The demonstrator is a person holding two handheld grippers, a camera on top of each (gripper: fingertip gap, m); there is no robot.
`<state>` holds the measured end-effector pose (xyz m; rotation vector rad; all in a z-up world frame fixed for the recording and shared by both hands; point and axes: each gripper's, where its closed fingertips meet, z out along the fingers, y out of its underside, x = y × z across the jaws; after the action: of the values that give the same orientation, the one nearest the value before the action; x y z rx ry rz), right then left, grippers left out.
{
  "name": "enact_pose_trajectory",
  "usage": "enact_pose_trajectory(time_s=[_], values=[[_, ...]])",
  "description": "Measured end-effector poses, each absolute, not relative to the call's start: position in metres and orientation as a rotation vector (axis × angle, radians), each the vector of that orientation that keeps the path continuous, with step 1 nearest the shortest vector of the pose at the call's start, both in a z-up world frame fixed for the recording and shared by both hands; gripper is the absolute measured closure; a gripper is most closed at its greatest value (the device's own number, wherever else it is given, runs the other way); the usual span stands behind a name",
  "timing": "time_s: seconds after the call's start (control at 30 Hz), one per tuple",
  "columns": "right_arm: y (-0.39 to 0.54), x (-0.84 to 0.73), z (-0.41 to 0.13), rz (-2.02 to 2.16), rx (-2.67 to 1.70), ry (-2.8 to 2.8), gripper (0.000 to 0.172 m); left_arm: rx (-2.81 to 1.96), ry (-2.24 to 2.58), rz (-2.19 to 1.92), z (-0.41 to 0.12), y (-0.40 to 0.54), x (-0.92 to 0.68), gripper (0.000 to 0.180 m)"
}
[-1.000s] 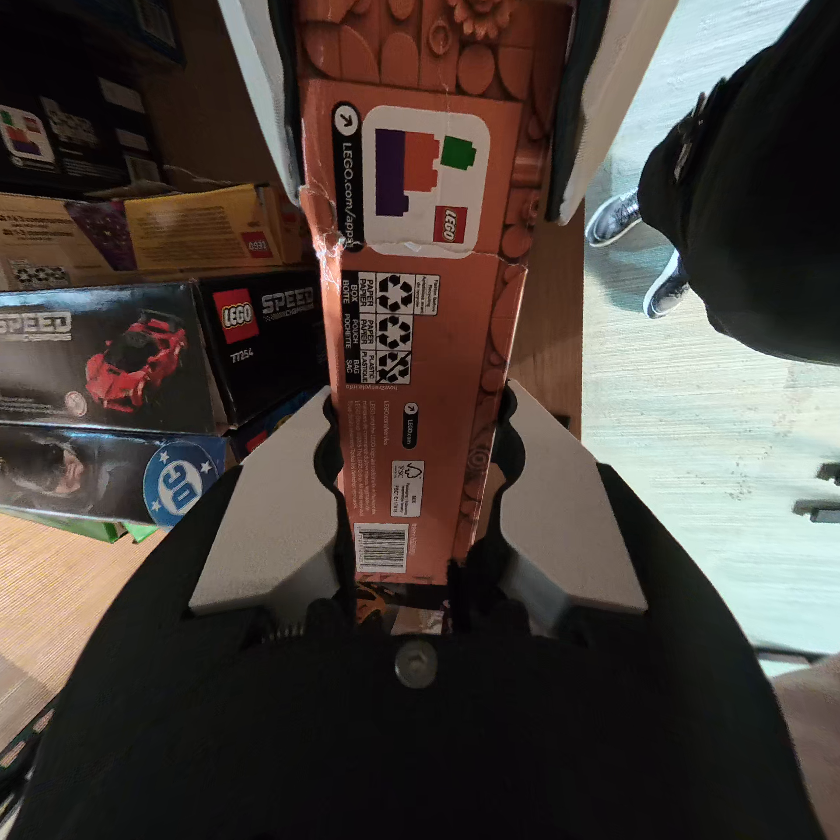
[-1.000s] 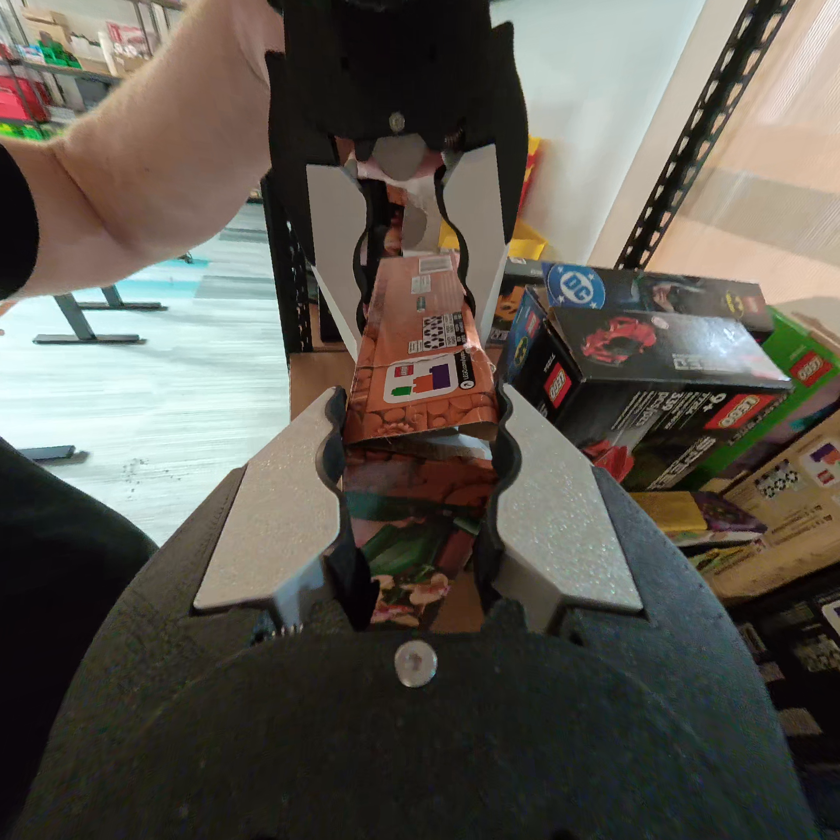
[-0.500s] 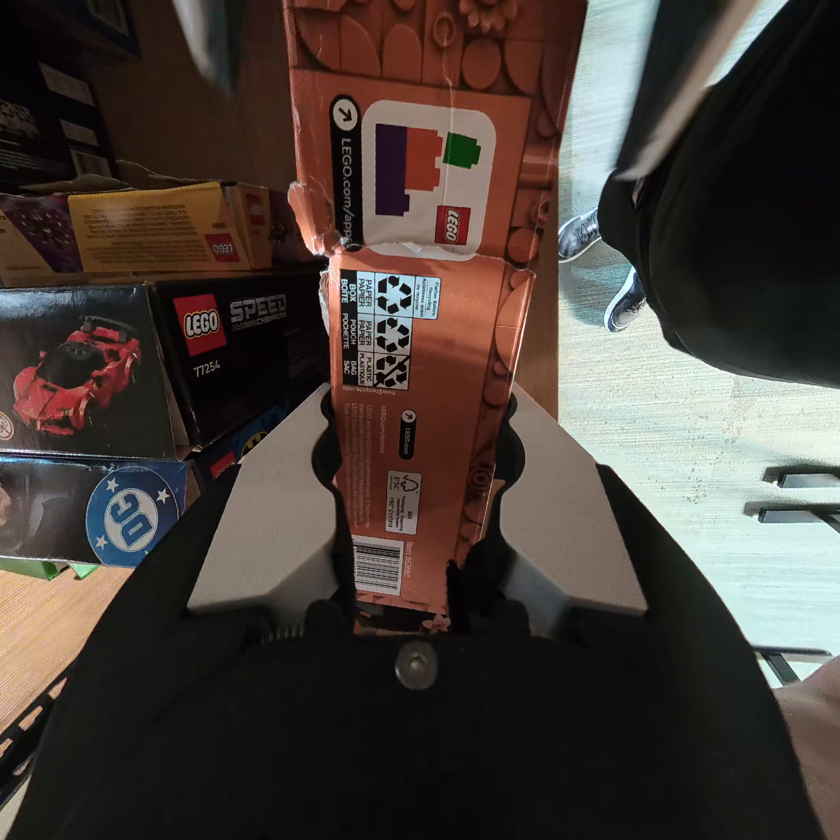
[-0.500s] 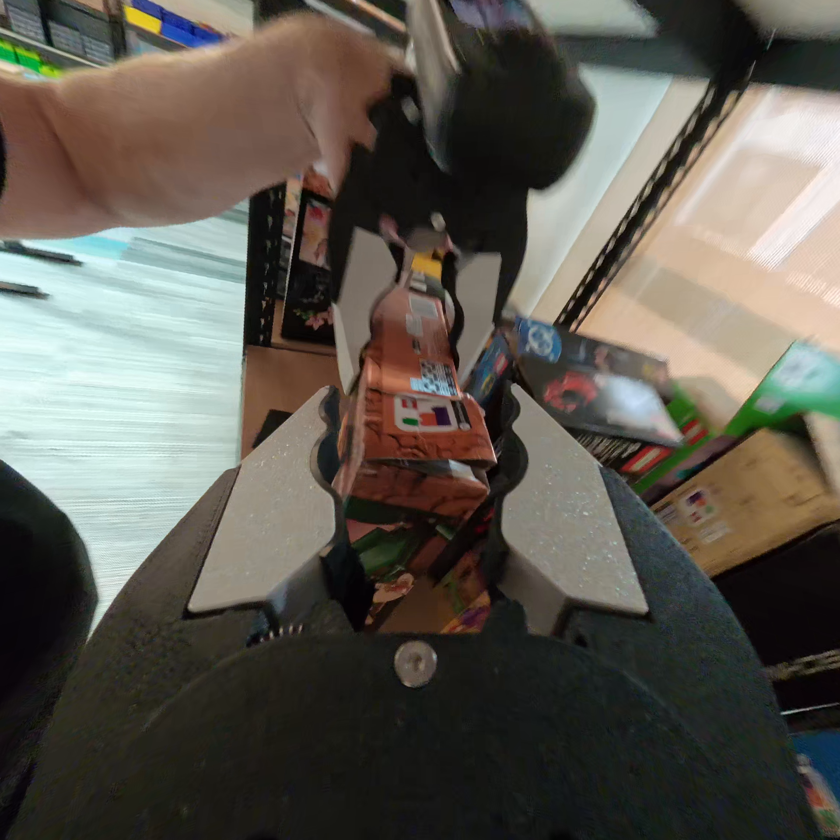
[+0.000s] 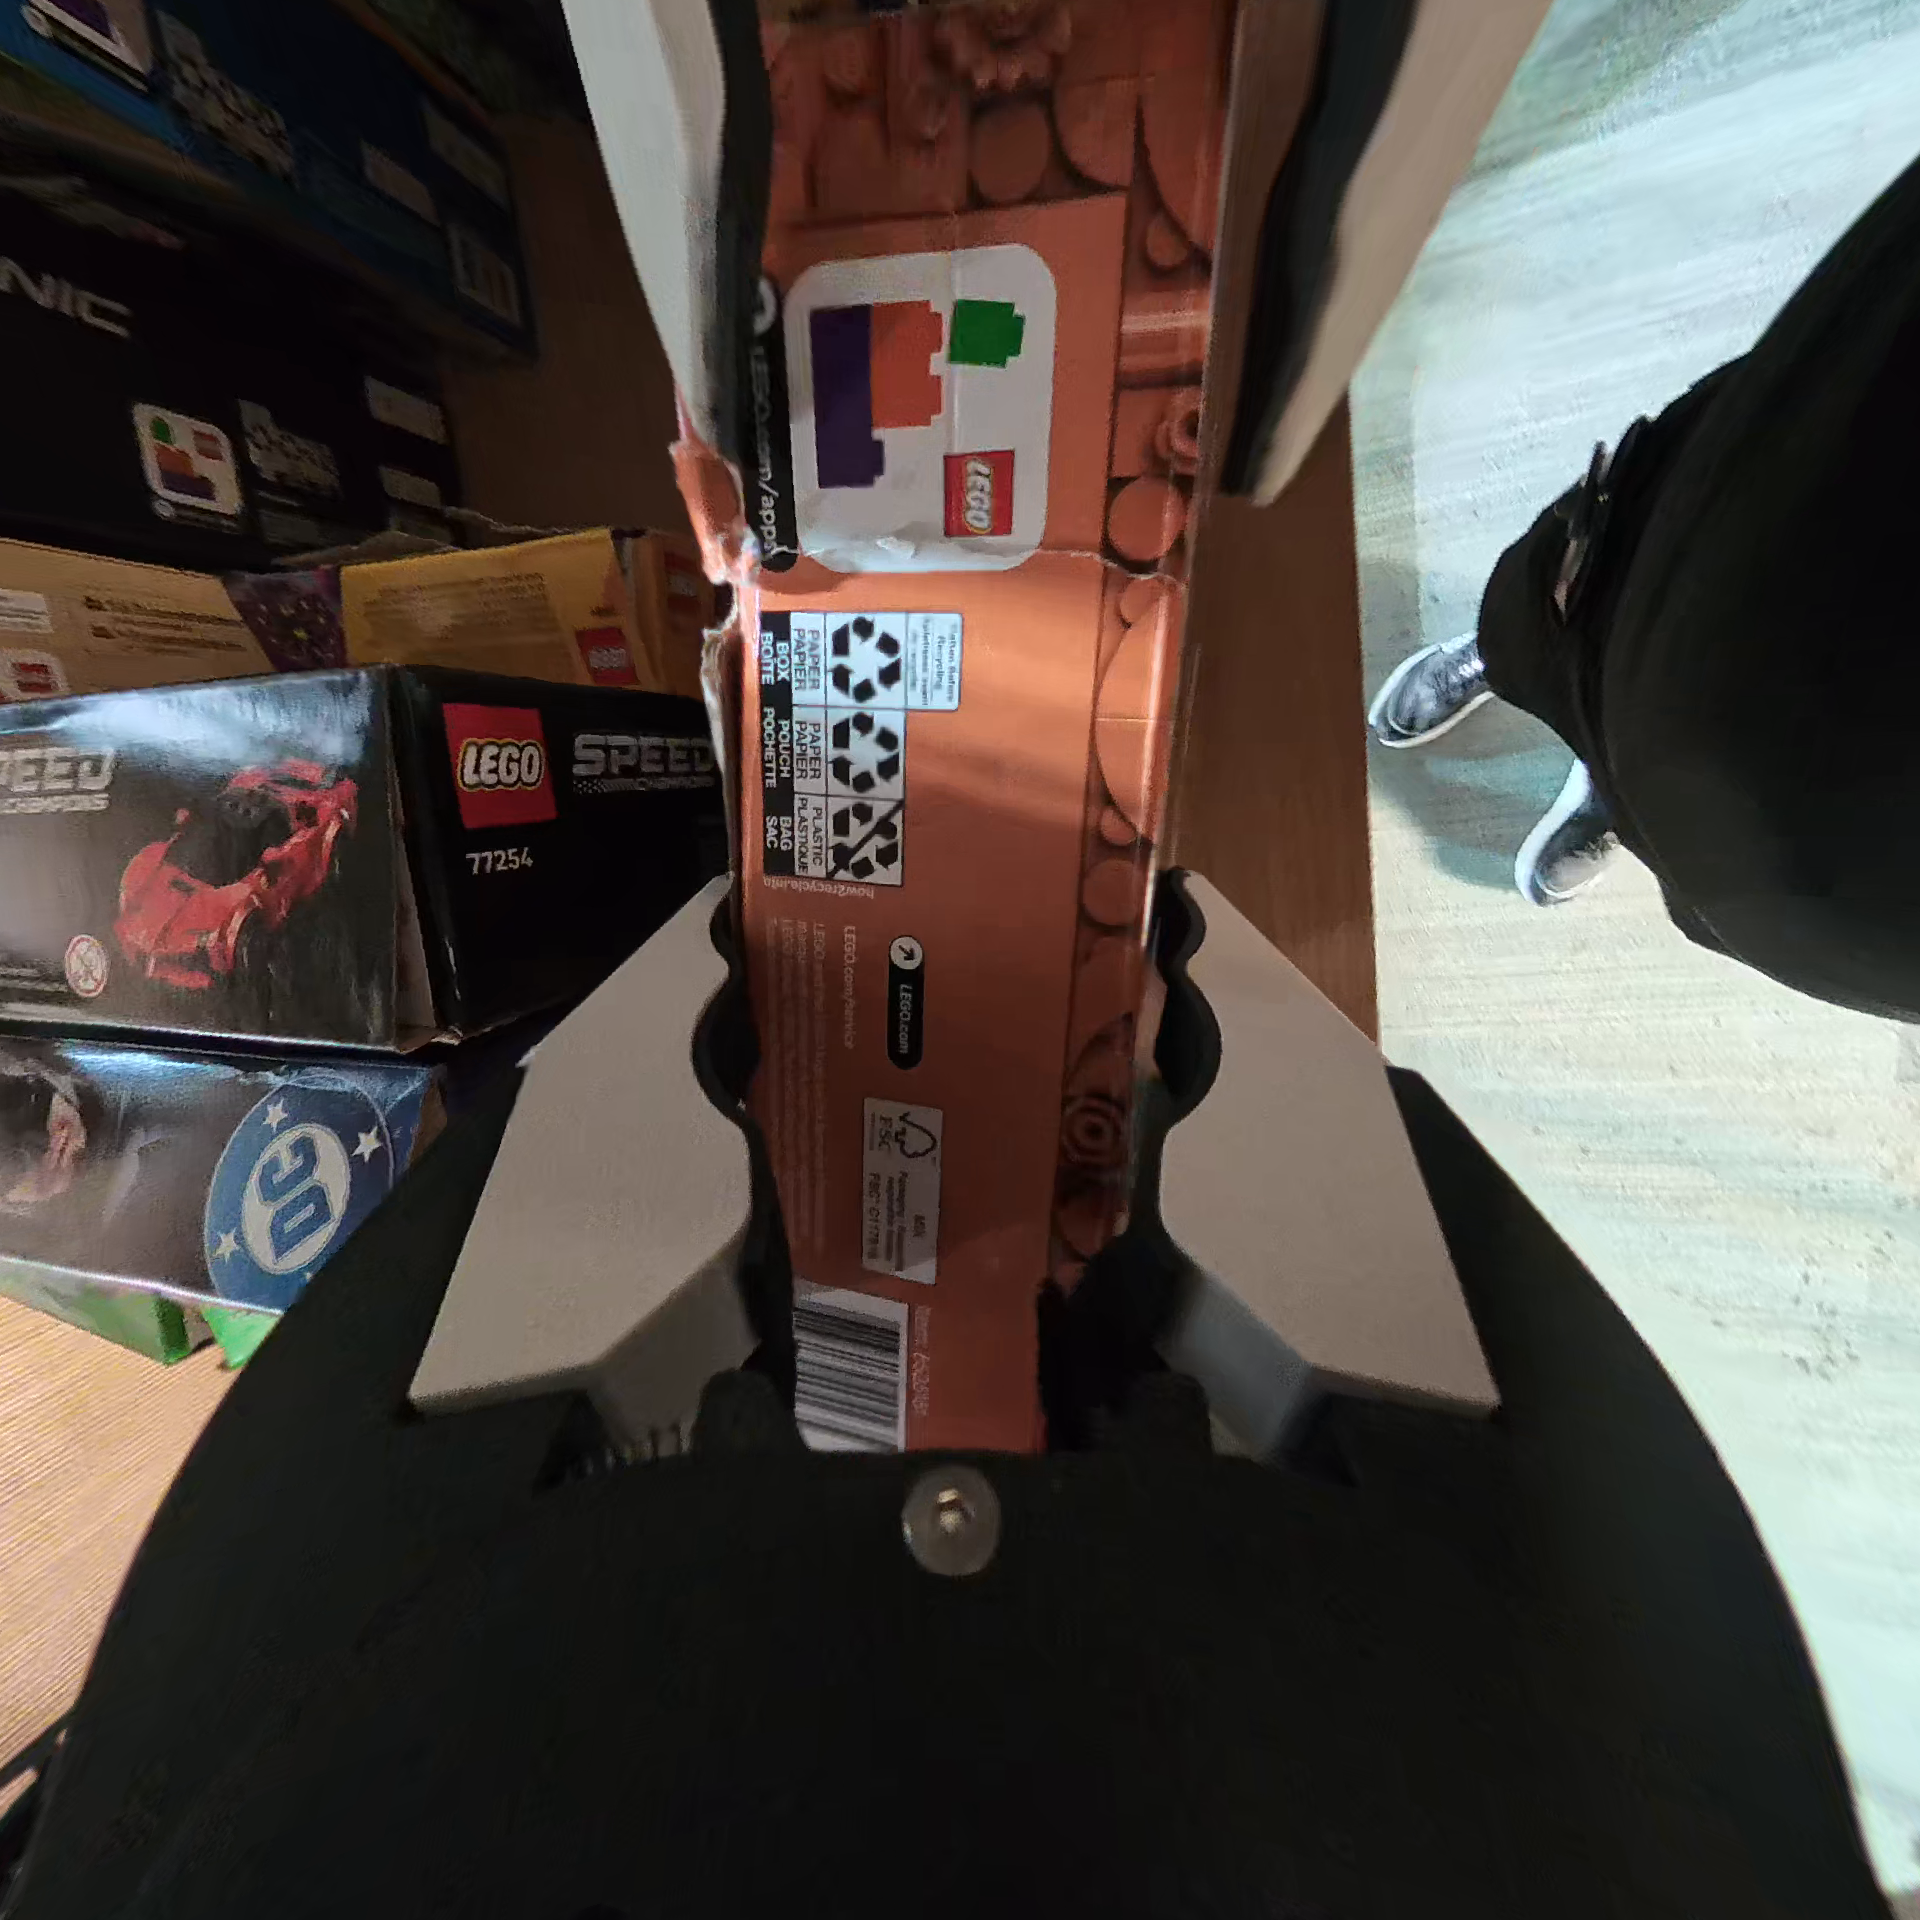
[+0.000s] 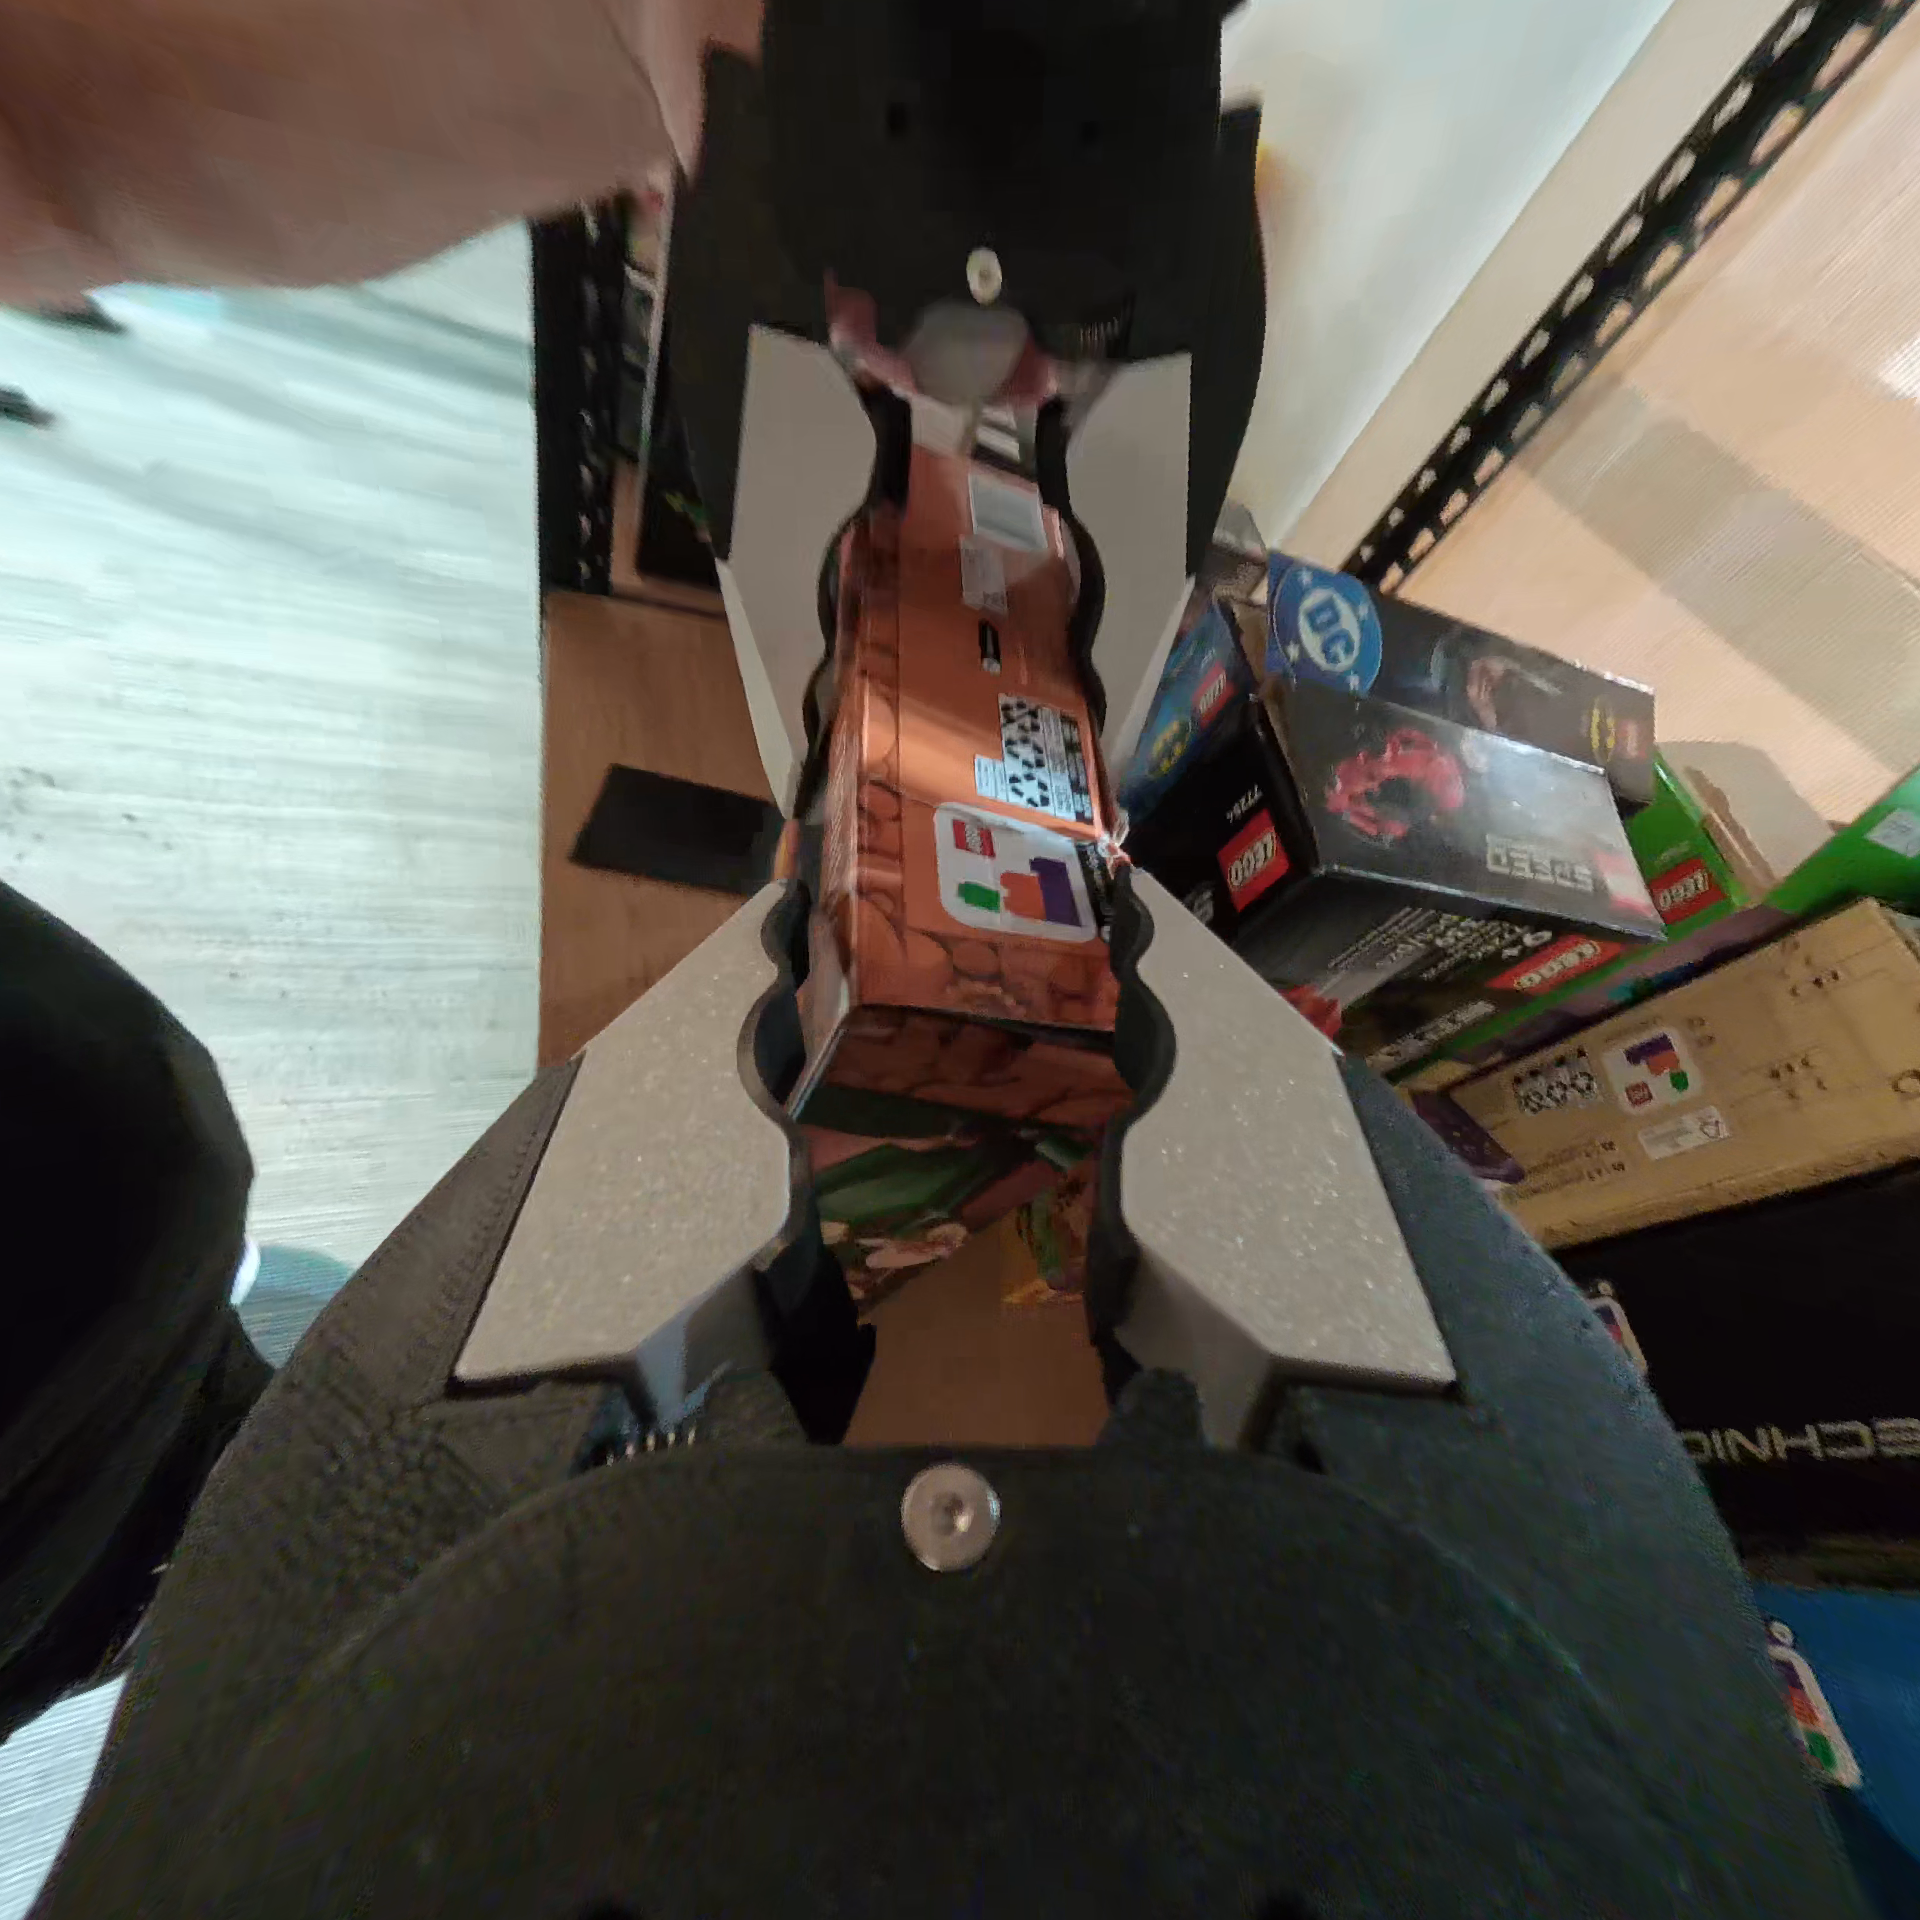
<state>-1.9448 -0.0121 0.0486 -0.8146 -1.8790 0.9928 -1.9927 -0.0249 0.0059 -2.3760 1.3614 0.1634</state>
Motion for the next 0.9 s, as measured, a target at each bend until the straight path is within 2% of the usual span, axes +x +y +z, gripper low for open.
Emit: enact_pose_trajectory(time_s=[0.03,0.1,0.33,0.47,0.8,0.83,0.9], values=[[-0.012,-1.947,0.046,0.985,-0.821,-1.874,0.112,-2.362,1.349,0.185,0.005,-0.023,-1.995,0.102],[-0.010,-1.948,0.043,0.984,-0.846,-1.874,0.117,-2.310,1.347,0.213,0.007,-0.022,-1.994,0.102],[-0.011,-1.947,0.043,0.979,-0.841,-1.881,0.117,-2.234,1.297,0.262,0.024,-0.037,-2.009,0.105],[-0.011,-1.947,0.043,0.985,-0.838,-1.872,0.117,-2.155,1.246,0.296,0.044,-0.054,-2.017,0.124],[-0.013,-1.945,0.048,1.004,-0.804,-1.878,0.121,-2.116,1.062,0.250,0.037,-0.059,-2.022,0.125],[-0.011,-1.944,0.054,1.006,-0.805,-1.840,0.116,-2.104,1.063,0.279,0.040,-0.058,-2.023,0.125],[-0.005,-1.942,0.062,1.016,-0.811,-1.758,0.096,-2.086,1.069,0.292,0.045,-0.060,-2.022,0.126]])
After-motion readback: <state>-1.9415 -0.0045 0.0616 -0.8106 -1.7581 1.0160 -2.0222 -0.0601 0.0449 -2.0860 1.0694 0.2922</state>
